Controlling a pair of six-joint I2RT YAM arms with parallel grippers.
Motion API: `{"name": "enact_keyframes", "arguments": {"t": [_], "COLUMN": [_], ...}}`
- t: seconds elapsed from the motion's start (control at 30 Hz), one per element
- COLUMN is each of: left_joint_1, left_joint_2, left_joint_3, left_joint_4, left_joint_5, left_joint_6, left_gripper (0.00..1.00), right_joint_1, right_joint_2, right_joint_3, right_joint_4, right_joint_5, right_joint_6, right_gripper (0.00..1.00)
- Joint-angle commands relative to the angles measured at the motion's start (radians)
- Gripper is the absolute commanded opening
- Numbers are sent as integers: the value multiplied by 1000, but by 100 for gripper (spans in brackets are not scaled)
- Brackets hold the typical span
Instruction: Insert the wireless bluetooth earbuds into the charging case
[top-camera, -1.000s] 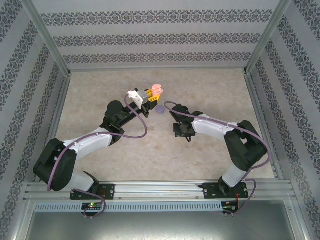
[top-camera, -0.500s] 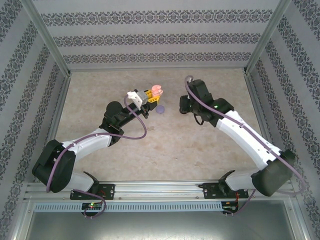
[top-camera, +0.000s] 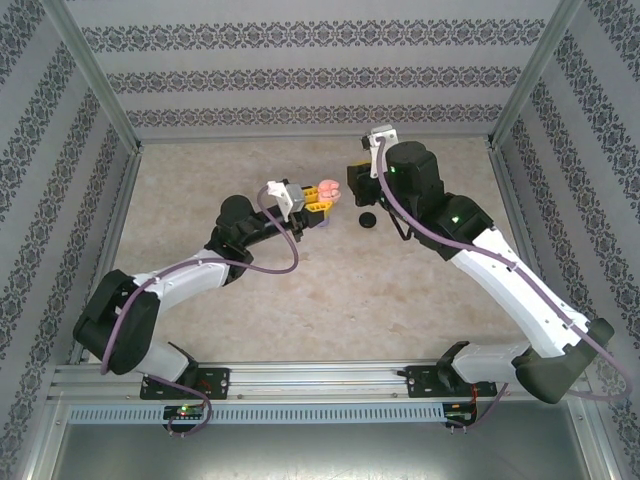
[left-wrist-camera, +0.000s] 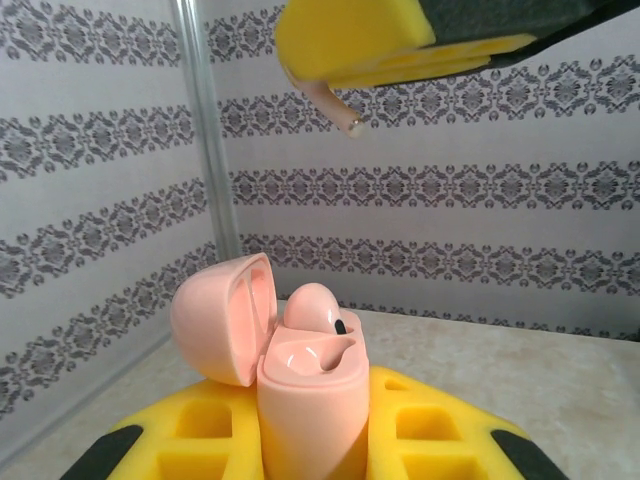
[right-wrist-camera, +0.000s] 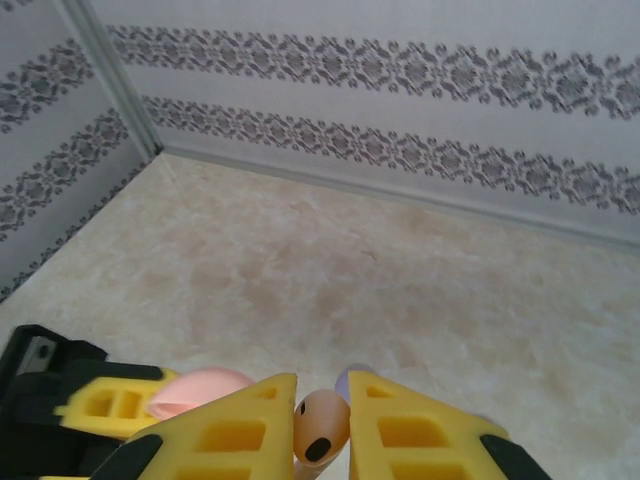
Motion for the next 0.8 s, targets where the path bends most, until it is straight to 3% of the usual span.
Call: {"name": "enact_keyframes", "arguments": {"t": [0.0, 0.77], "left_joint_1": [8, 8], "left_joint_2": [21, 31], "left_joint_3": [46, 78], "left_joint_4": [33, 35], "left_joint_5": [71, 81], "left_joint_6": [-52, -63], "left_gripper": [0, 0], "right_joint_1": [18, 54], "right_joint_2": [-33, 0], "right_joint_3": [-46, -109], "right_joint_4": [104, 145], "right_joint_5": [-38, -130], "right_joint_6": [-107, -113], "right_gripper": [16, 15]}}
